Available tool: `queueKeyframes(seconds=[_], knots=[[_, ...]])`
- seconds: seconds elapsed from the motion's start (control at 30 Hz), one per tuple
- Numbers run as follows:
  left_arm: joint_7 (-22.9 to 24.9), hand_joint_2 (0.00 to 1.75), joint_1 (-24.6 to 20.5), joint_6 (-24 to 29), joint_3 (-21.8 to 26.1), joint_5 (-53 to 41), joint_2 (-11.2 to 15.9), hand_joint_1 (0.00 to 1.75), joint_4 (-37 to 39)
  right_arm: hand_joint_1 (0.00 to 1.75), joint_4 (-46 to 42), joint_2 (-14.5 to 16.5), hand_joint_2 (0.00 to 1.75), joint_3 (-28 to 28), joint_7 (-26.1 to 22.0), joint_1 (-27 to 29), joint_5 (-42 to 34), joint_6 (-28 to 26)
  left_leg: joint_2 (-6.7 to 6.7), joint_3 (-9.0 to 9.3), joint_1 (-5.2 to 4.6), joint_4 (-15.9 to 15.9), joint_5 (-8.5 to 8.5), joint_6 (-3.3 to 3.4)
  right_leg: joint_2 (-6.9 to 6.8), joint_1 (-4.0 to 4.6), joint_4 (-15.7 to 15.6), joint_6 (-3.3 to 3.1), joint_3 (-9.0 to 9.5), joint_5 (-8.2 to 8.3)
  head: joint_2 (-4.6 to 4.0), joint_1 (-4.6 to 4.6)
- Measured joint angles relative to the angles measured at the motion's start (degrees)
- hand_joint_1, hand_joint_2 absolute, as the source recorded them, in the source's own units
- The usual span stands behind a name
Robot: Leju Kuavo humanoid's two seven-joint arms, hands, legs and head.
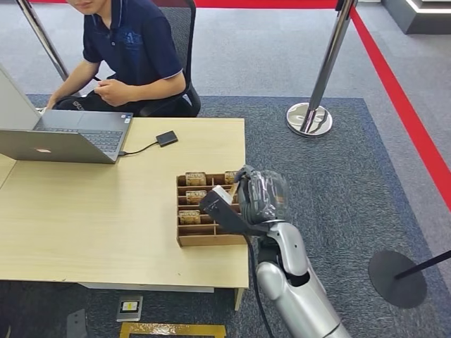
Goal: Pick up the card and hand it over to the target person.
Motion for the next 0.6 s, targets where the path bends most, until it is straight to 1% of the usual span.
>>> queueKeyframes(seconds=[0.1,0.27,0.43,0.5,0.6], knots=[[0.39,0.00,-0.06,0.14,-0.40,-0.63,0.01,0.00,-0.04,1.70,5.23,1.94,1.75,-0.02,-0.92,-4.60,-1.46,0.45,0.02,0.02,0.00,-0.01,0.00,0.00,0.02,0.00,0.00,0.00,0.01,0.01,0.00,0.00],[1.05,0.00,-0.39,0.05,-0.70,-1.16,0.13,0.00,-0.06,1.72,10.42,3.94,1.75,0.34,-2.10,-8.65,-3.30,0.85,-0.04,0.03,0.01,-0.02,0.01,-0.01,-0.05,0.01,-0.01,-0.02,0.04,0.00,0.00,0.00],[1.50,0.00,-0.77,0.46,-0.86,-1.74,0.10,0.00,-0.19,1.75,21.49,8.24,1.75,0.70,-2.89,-17.13,-7.28,3.25,0.08,-0.02,0.00,0.02,-0.01,-0.01,0.08,0.00,0.08,-0.03,-0.05,0.01,0.00,0.00],[1.58,0.00,-0.84,0.48,-0.90,-1.85,0.04,0.00,-0.19,1.75,23.72,8.91,1.75,1.21,-2.36,-18.93,-8.36,3.74,0.03,-0.02,0.00,0.01,0.00,-0.01,0.02,0.00,0.07,-0.02,-0.04,0.00,0.00,0.00],[1.68,0.00,-0.89,0.40,-0.98,-1.99,-0.02,0.00,-0.18,1.75,24.91,9.00,1.75,2.32,-1.50,-19.91,-9.57,3.92,-0.07,-0.01,0.01,-0.01,0.01,-0.01,-0.07,0.02,0.03,-0.02,0.01,-0.01,0.00,0.00]])
